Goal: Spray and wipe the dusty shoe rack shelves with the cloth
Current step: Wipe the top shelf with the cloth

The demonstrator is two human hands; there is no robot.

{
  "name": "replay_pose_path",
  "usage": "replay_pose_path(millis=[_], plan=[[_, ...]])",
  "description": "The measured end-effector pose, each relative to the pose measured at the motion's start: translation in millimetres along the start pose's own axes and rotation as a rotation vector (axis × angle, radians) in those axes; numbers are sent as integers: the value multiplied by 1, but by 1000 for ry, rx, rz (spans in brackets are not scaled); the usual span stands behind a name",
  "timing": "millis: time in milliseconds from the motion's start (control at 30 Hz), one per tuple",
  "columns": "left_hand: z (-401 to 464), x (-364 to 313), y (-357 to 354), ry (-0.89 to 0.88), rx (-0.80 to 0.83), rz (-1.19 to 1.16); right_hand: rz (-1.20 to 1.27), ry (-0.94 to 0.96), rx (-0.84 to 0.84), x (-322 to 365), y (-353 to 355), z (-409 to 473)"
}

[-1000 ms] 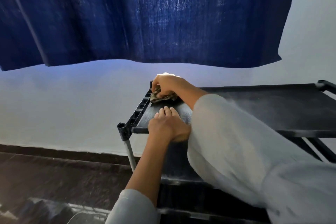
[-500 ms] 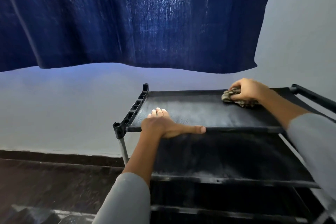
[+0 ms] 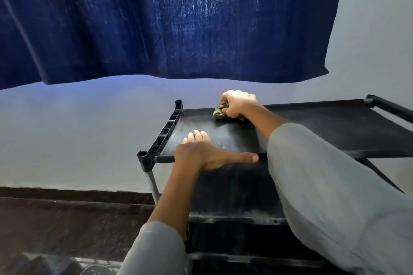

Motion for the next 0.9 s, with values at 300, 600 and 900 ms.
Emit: replay_pose_path(millis=[300, 600, 900], plan=[[-6, -2, 2, 4, 9, -12, 0, 265, 433, -12, 14, -89], [-5, -2, 1, 13, 0, -3, 32, 61, 25, -25, 8, -19], [-6, -1, 4, 22, -32, 14, 13, 8, 313, -20, -7, -32]])
Point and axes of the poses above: each hand's wrist, its own z-axis towards the middle knuckle, its own y-axis out of the back of the hand, x = y × z, the point moved 9 cm from there along z, towards the middle knuckle, and after that the axes turned 11 degrees about -x, right-handed, at the moved point
